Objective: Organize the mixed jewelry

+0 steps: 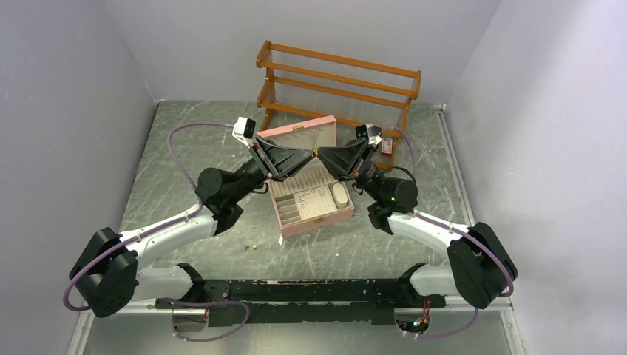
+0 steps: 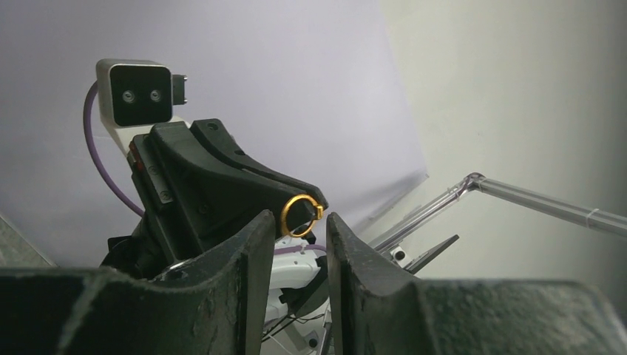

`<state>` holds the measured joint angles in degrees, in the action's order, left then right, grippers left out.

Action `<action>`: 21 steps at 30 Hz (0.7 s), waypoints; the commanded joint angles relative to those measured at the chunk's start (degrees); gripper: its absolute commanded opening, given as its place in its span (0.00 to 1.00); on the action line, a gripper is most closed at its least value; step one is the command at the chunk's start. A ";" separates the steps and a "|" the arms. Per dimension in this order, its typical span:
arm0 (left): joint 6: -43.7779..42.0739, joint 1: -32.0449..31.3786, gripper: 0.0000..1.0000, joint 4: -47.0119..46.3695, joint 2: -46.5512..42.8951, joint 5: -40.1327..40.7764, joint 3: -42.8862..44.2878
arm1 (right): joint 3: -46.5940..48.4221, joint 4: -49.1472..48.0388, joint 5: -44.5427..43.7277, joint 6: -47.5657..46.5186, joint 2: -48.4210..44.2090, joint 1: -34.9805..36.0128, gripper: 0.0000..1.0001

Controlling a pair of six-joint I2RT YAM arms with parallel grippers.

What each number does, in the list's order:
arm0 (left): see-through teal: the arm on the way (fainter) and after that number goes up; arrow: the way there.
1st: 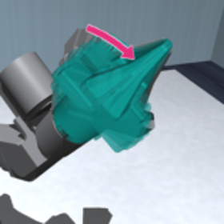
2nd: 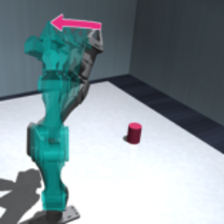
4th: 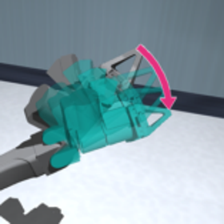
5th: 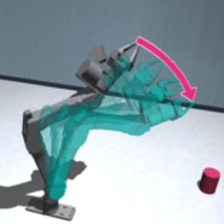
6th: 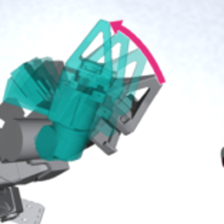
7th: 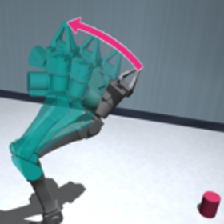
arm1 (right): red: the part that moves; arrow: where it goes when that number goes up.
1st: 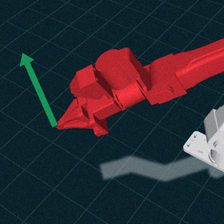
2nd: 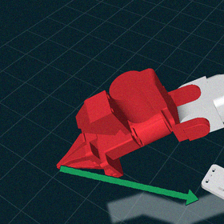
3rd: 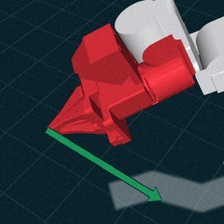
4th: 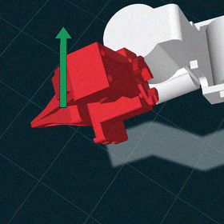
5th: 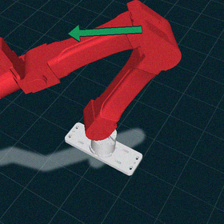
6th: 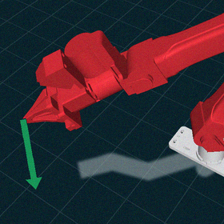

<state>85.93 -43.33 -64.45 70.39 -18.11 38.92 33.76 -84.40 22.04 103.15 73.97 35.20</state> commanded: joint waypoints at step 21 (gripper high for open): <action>-6.86 -0.47 0.05 2.92 -3.83 0.05 2.32 | 0.03 1.86 0.08 -2.91 -2.07 -0.44 0.00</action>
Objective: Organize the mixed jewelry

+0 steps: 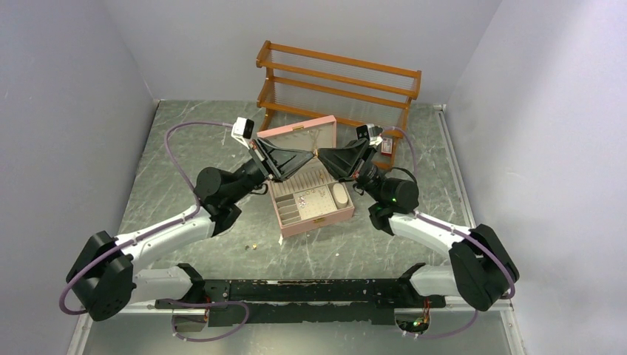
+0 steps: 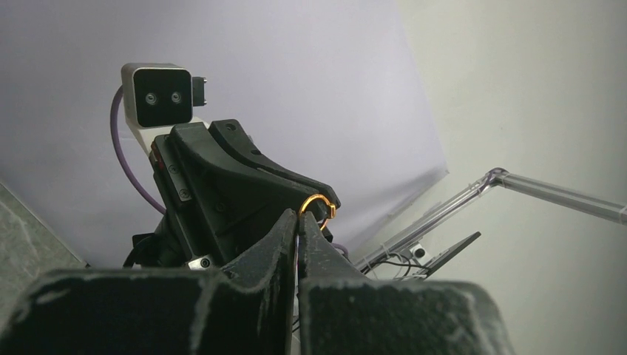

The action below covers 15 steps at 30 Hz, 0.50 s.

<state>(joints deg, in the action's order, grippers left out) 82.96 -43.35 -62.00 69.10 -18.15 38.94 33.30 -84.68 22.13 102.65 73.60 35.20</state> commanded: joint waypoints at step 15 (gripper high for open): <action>-18.00 -0.27 0.05 29.90 -11.58 11.37 3.51 | -4.55 23.63 2.07 -11.77 -13.25 -3.77 0.65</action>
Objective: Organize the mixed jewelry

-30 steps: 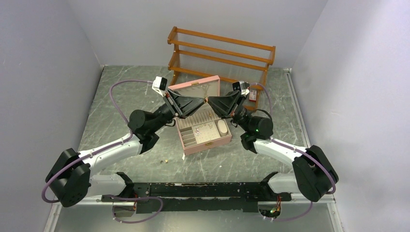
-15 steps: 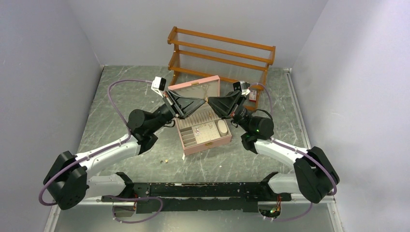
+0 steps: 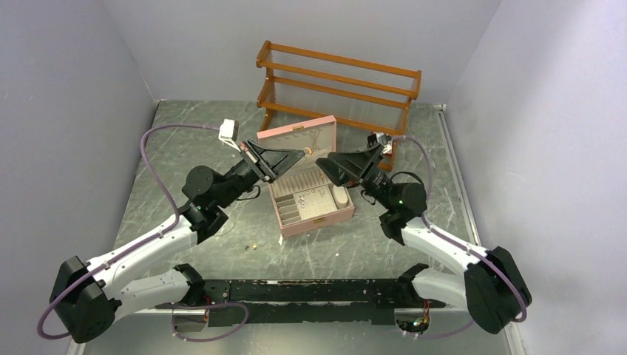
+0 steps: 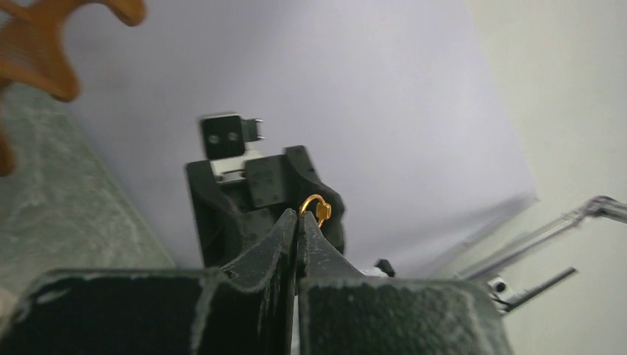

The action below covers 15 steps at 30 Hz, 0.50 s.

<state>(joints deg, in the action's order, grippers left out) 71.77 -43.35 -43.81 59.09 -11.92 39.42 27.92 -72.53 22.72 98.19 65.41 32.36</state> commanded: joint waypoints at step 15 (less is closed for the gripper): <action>-11.92 -0.29 0.05 24.36 0.43 5.38 7.04 | 23.40 62.79 -2.17 -45.90 -6.04 -0.97 0.69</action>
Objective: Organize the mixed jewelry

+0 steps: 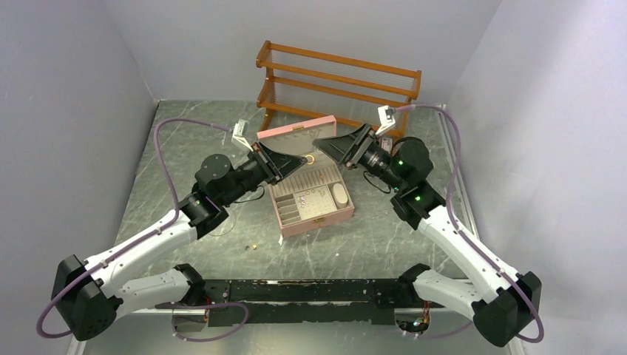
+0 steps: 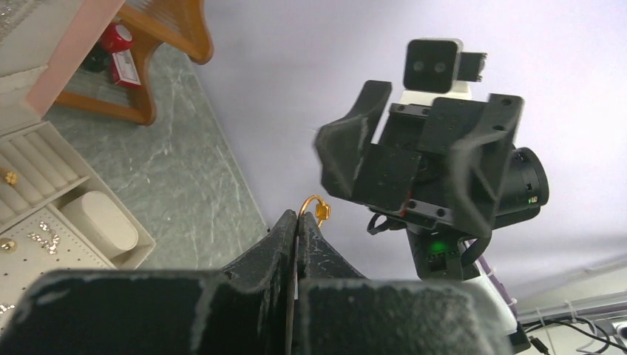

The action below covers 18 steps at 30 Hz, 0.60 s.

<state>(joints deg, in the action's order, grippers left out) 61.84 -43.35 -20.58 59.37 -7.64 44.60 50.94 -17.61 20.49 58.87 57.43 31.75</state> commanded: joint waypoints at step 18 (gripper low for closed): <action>-2.08 -0.25 0.05 0.86 0.65 1.71 2.50 | -2.28 4.25 4.01 -6.54 1.25 -0.36 0.46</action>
<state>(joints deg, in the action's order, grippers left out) 60.80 -43.35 -19.42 60.25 -7.01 44.62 49.12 -11.49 23.03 53.25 59.59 31.70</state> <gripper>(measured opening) 0.059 0.455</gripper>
